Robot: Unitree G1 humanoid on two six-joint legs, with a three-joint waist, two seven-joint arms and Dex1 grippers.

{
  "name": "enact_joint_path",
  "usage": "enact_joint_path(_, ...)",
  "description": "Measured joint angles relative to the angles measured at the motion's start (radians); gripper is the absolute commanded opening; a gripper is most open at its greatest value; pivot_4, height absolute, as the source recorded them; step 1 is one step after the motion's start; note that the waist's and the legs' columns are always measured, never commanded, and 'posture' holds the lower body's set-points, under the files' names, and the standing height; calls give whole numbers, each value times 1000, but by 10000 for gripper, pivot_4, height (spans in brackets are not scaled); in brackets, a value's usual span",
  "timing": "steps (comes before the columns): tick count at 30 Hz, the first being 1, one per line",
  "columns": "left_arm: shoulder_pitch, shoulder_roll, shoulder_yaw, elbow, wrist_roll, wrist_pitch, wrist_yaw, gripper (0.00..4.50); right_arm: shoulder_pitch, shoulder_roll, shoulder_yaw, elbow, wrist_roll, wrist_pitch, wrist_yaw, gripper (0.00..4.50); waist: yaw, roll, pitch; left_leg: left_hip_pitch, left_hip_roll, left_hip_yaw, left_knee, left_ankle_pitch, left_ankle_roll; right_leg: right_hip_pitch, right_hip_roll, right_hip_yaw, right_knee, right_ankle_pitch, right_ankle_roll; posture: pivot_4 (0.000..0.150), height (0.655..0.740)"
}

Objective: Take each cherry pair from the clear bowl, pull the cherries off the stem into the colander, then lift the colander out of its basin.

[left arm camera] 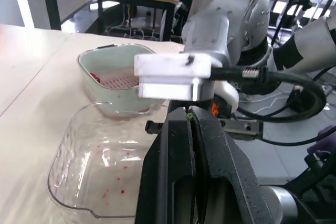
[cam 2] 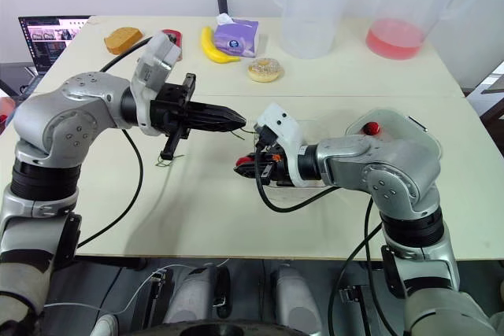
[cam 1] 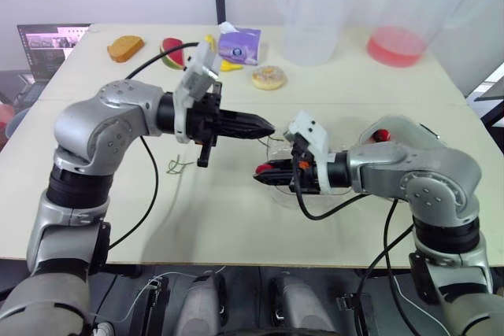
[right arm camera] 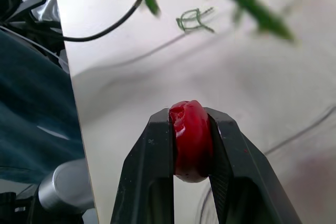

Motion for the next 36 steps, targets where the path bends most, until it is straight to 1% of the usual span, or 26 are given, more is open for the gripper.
enact_joint_path(5,0,7,0,-1,-1,5,1,0,2,-14,-36,-1,9,-6,1,3800,1,0,0,0,0,0,0,0,0,0,0,0,0,0,0,1500,7400)
enact_joint_path(8,2,28,5,-2,-1,7,3,0,16,-49,-115,-9,41,-1,1,3800,4,0,0,0,0,0,0,0,0,0,-1,0,0,0,0,1500,7400)
enact_joint_path(11,24,45,20,-6,-3,20,11,0,47,-141,-233,-19,67,9,1,3800,6,0,0,0,0,0,0,0,0,1,-1,0,-1,0,0,1500,7400)
enact_joint_path(14,38,49,34,-11,-4,28,23,0,111,-230,-305,-19,60,9,2,3800,6,0,0,0,0,0,0,0,0,1,-1,0,-2,0,0,1500,7400)
enact_joint_path(16,44,52,37,-24,-9,37,30,0,163,-274,-339,-12,35,-9,0,3800,5,0,0,0,0,0,0,0,0,1,-1,0,-2,0,0,1500,7400)
enact_joint_path(19,70,54,43,-53,-25,49,46,0,281,-352,-391,61,-68,-71,-21,3800,5,0,0,0,0,0,0,0,0,1,-1,0,-2,0,0,1500,7400)
enact_joint_path(21,77,55,44,-53,-25,55,52,0,318,-355,-428,112,-107,-98,-29,3800,4,0,0,0,0,0,0,0,0,1,0,0,-2,0,0,1500,7400)
enact_joint_path(25,77,55,44,-67,-37,64,62,0,332,-356,-468,183,-166,-141,-52,3800,1,0,0,0,0,0,-1,0,0,1,1,1,-2,0,0,1500,7400)
enact_joint_path(30,77,55,44,-70,-44,64,68,0,359,-355,-454,209,-212,-159,-65,3800,3,0,0,0,0,0,-1,0,0,1,0,1,-2,0,0,1500,7400)
enact_joint_path(32,77,55,44,-71,-45,64,70,0,363,-355,-447,219,-230,-170,-72,13912,3,0,0,0,0,0,-1,0,0,1,0,1,-2,0,0,1500,7400)
enact_joint_path(33,77,55,44,-71,-45,64,70,0,365,-355,-447,221,-238,-175,-72,16966,4,0,0,0,0,0,-1,0,0,1,0,1,-2,0,0,1500,7400)
enact_joint_path(34,77,55,44,-71,-45,64,70,0,365,-354,-447,222,-245,-179,-72,21459,4,0,0,0,0,0,-1,0,0,1,0,1,-2,0,0,1500,7400)
enact_joint_path(36,77,55,44,-71,-45,64,70,0,365,-351,-447,224,-247,-184,-69,31830,4,0,0,0,0,0,-1,0,0,1,0,1,-2,0,0,1500,7400)
